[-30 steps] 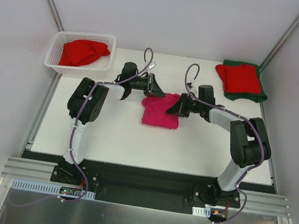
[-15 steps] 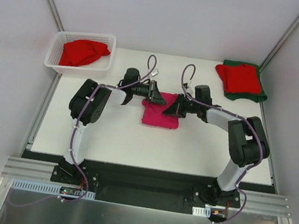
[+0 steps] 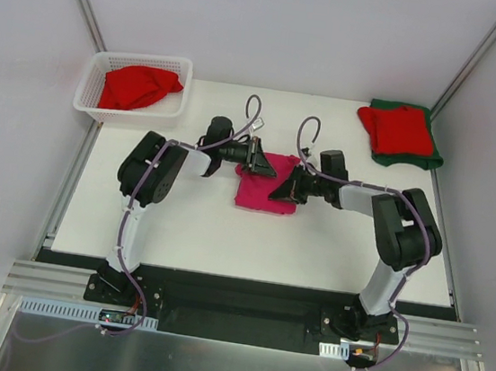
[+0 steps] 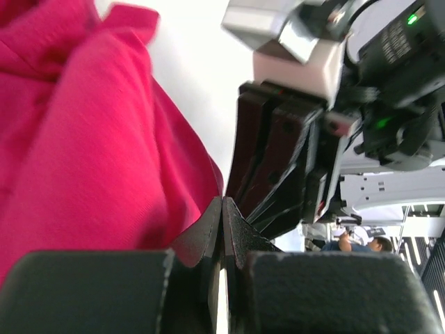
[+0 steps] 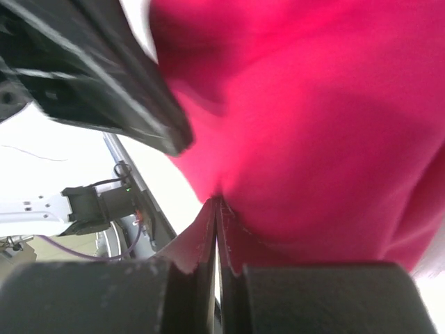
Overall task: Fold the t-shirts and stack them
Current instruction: Smooth out wrinkles on the folded tshirt
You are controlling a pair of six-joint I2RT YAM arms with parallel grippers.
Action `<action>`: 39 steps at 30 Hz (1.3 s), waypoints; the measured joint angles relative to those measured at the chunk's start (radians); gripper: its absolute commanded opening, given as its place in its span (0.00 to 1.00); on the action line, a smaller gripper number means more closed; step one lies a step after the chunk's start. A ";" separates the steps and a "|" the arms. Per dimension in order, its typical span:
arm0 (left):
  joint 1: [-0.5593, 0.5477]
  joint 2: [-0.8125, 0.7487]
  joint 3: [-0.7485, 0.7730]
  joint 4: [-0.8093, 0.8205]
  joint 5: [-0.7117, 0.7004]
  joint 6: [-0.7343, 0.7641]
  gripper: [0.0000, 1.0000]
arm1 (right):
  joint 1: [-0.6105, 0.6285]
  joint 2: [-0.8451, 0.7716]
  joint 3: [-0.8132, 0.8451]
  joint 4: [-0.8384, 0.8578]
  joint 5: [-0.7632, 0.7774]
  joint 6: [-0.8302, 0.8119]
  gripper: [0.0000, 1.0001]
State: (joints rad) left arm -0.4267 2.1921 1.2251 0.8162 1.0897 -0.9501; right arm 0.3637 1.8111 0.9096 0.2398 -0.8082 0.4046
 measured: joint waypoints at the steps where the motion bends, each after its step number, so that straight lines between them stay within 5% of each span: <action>1: 0.000 0.013 0.013 0.003 -0.002 -0.003 0.00 | 0.000 0.014 -0.003 0.010 0.000 0.003 0.01; 13: 0.003 0.143 0.116 0.000 -0.028 -0.011 0.00 | 0.000 0.133 -0.020 0.126 -0.034 0.050 0.01; 39: 0.056 0.131 0.035 0.011 -0.056 -0.008 0.00 | 0.000 0.108 -0.040 0.135 -0.025 0.047 0.01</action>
State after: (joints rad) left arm -0.3710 2.3234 1.2598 0.8268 1.0332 -0.9577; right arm 0.3641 1.9190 0.8692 0.3748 -0.8330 0.4519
